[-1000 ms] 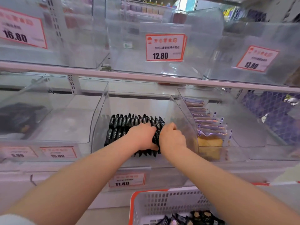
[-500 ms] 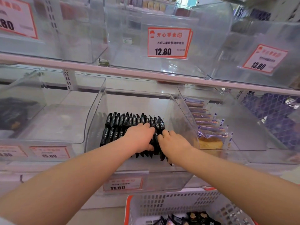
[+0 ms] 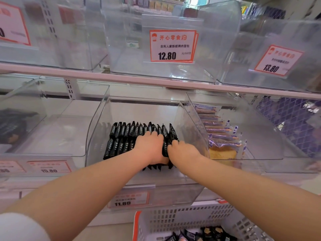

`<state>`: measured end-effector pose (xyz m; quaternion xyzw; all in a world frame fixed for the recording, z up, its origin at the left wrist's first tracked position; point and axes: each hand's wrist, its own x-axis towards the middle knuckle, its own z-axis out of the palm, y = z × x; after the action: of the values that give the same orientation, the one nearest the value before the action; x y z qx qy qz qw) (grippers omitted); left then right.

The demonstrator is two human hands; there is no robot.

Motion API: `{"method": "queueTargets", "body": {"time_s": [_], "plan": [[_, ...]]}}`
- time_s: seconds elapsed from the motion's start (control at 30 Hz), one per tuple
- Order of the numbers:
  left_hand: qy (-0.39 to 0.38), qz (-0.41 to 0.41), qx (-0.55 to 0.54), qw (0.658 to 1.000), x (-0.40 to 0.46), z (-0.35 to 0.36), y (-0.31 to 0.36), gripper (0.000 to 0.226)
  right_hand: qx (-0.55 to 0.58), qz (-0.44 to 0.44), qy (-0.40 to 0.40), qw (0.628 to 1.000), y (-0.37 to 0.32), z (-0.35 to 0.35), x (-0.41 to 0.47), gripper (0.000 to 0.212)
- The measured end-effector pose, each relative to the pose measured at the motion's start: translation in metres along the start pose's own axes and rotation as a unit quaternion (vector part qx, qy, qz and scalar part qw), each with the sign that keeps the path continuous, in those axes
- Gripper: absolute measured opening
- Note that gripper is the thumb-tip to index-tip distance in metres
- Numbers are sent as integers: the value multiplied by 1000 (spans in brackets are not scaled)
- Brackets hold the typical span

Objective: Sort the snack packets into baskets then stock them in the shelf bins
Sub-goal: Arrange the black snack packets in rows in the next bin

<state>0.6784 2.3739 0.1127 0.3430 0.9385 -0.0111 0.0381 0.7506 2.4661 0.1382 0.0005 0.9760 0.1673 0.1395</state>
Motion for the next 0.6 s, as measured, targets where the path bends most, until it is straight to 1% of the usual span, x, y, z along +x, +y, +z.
{"method": "queueTargets", "body": {"time_s": [0.07,0.13,0.23,0.33,0.4,0.43,0.5,0.6], "plan": [[6,-1,4,1000,0,1,-1,72,-28,-7,30,999,-1,1,2,32],[-2,4,3,1000,-1,0,-2,73,-65,-11,48,997,1,0,6,28],[-46,38,12,998,-6,-8,-7,77,-113,-9,45,993,3,-1,11,25],[-88,71,16,993,-16,-21,-16,70,-111,-13,26,993,3,-4,8,26],[-97,81,18,992,-27,-31,-19,63,-83,-13,37,996,4,-13,-4,28],[-87,88,29,992,-34,-36,-18,59,-62,-17,56,996,5,-18,-14,27],[-41,110,46,992,-50,-46,-13,51,9,-34,112,993,8,-26,-41,24],[46,156,22,986,-81,-59,2,35,134,-54,203,969,18,-22,-96,32]]}}
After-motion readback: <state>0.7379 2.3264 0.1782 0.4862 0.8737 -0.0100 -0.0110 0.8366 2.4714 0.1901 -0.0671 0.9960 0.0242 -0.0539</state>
